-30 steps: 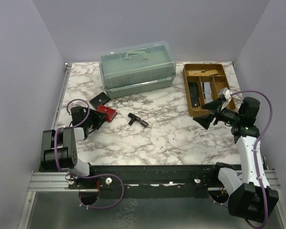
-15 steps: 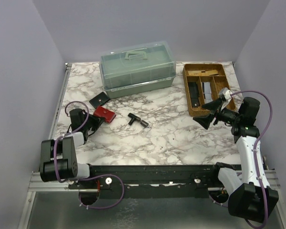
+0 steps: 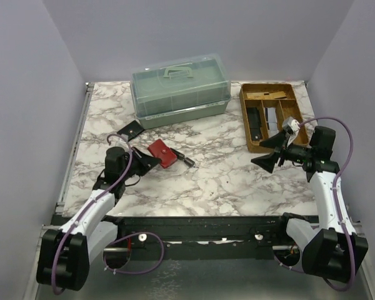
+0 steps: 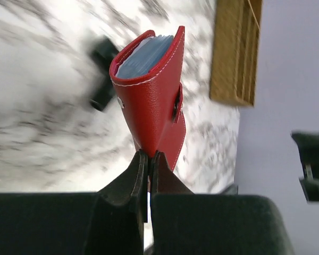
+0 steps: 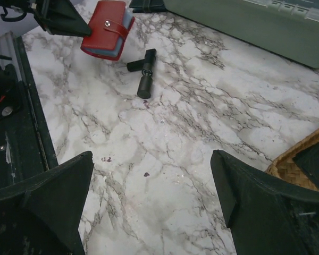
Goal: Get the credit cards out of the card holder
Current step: Open the card holder at the center of the board.
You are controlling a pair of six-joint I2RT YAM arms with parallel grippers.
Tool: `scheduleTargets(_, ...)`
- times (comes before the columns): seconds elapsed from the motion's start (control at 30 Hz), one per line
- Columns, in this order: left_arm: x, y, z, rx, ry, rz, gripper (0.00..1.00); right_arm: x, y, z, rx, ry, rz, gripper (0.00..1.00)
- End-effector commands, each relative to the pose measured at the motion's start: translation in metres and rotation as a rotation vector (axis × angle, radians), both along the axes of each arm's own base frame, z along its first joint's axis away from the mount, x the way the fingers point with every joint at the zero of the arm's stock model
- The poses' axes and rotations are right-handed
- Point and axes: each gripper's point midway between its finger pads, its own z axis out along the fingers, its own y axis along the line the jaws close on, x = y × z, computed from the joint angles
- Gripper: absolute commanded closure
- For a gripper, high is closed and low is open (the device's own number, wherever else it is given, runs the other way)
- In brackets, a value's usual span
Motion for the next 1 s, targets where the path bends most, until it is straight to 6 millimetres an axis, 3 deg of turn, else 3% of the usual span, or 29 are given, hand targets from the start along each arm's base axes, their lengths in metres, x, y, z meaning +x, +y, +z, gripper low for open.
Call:
scheduleTargets(0.0,-0.027,-0.063,0.046,-0.033,-0.123,-0.256,1.00,-0.019,0.021,0.005,0.004,-0.078,0.160,0.00)
scheduleTargets(0.17,-0.061,-0.122,0.058,-0.010,-0.173,-0.443,1.00,-0.034,0.050,-0.014,-0.069,-0.185,0.313,0.00)
scheduleTargets(0.3,-0.081,-0.166,0.043,0.038,-0.164,-0.547,1.00,-0.044,0.070,-0.030,-0.112,-0.214,0.425,0.00)
scheduleTargets(0.5,-0.084,-0.215,0.016,0.112,-0.107,-0.636,1.00,-0.045,0.080,-0.042,-0.192,-0.353,0.535,0.00)
scheduleTargets(0.6,-0.083,-0.230,0.005,0.134,-0.083,-0.664,1.00,-0.047,0.090,-0.054,-0.228,-0.373,0.586,0.04)
scheduleTargets(0.77,-0.083,-0.243,-0.003,0.147,-0.080,-0.691,1.00,-0.063,0.103,-0.108,-0.351,-0.308,0.674,0.20)
scheduleTargets(0.97,-0.090,-0.249,-0.017,0.164,-0.058,-0.725,1.00,-0.056,0.107,-0.124,-0.416,-0.280,0.668,0.35)
